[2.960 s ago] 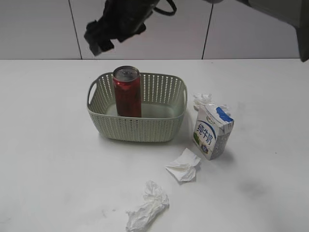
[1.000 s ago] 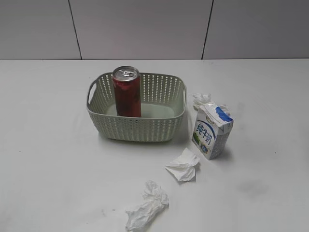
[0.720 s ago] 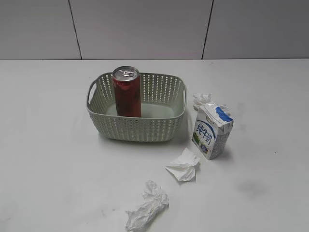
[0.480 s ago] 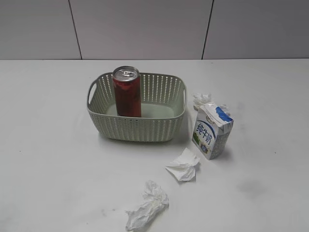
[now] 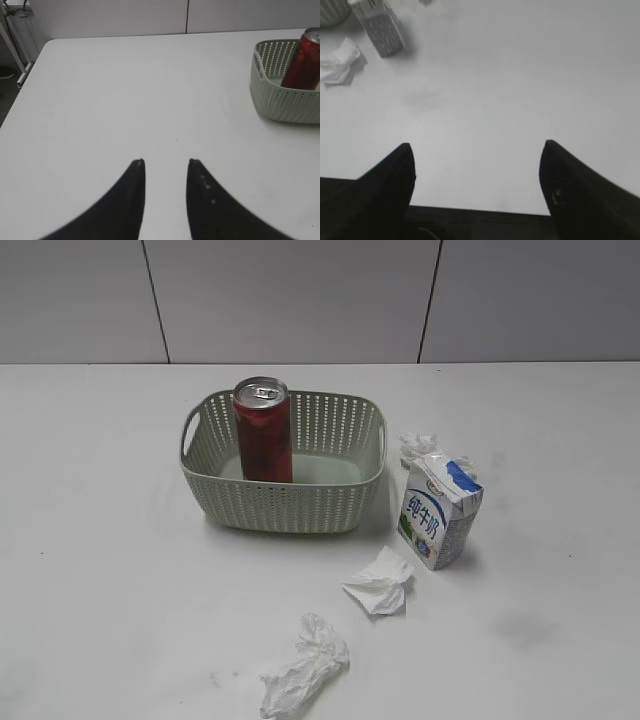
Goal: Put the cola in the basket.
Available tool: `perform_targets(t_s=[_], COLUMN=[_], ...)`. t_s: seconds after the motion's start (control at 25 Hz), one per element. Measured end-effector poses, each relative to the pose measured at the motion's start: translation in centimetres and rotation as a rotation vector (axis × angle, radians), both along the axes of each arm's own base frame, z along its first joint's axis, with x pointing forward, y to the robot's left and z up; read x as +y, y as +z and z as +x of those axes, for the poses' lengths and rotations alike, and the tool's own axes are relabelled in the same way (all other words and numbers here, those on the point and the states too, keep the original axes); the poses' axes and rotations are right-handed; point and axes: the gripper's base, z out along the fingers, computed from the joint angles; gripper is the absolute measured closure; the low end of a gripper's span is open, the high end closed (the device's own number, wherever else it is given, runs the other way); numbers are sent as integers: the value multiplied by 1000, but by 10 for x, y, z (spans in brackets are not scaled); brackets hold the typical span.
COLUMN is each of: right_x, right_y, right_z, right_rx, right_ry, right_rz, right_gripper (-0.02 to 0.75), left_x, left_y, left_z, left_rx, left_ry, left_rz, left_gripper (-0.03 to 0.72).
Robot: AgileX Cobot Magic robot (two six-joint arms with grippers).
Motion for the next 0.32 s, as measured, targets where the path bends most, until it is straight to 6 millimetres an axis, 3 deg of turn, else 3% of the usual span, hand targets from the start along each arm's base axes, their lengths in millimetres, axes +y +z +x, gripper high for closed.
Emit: perform_targets(t_s=[0.32], right_x=[-1], right_y=[5], right_z=[-39], right_rx=[-244], right_ry=[0], right_rz=[9], right_gripper=[153], left_x=[0], left_y=[0], left_z=[0], left_rx=[0], left_ry=[0], left_rz=[0], left_gripper=[457])
